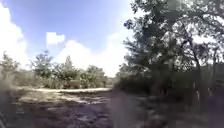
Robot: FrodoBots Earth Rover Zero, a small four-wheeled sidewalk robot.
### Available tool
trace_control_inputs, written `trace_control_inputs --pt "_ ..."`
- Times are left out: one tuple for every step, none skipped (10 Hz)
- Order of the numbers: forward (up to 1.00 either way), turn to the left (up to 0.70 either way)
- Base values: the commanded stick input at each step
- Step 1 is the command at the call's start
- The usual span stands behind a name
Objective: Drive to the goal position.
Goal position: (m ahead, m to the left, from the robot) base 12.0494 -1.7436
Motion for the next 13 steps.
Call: trace_control_inputs --pt "0.70 0.00" --pt "0.70 0.00" --pt "0.70 0.00" --pt "0.70 0.00" --pt "0.70 0.00" --pt "0.70 0.00" --pt "0.70 0.00" --pt "0.70 0.00" --pt "0.70 0.00" --pt "0.70 0.00" --pt "0.70 0.00" --pt "0.70 0.00" --pt "0.70 0.00"
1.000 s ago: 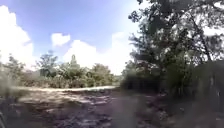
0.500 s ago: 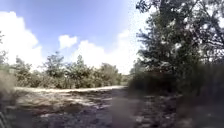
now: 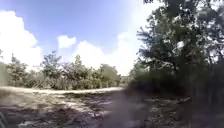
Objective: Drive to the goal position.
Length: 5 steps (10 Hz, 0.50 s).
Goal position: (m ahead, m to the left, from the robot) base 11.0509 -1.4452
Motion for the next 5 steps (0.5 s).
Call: trace_control_inputs --pt "0.70 0.00" --pt "0.70 0.00" --pt "0.70 0.00" --pt "0.70 0.00" --pt "0.70 0.00"
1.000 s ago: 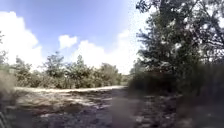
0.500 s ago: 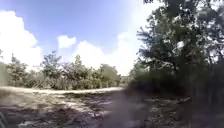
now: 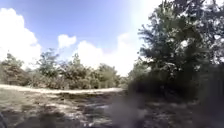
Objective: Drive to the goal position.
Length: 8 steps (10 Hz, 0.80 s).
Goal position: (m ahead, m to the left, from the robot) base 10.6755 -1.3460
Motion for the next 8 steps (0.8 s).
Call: trace_control_inputs --pt "0.70 0.00" --pt "0.70 0.00" --pt "0.70 0.00" --pt "0.70 0.00" --pt "0.70 0.00" --pt "0.70 0.00" --pt "0.70 0.00" --pt "0.70 0.00"
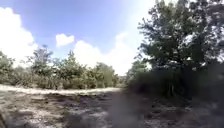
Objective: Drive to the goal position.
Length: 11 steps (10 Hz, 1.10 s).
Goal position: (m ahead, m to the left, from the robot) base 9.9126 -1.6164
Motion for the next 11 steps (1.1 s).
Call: trace_control_inputs --pt "0.70 0.00" --pt "0.70 0.00" --pt "0.70 0.00" --pt "0.70 0.00" --pt "0.70 0.00" --pt "0.70 0.19" --pt "0.70 0.35" --pt "0.70 0.35" --pt "0.70 0.35" --pt "0.70 0.27" --pt "0.70 0.15"
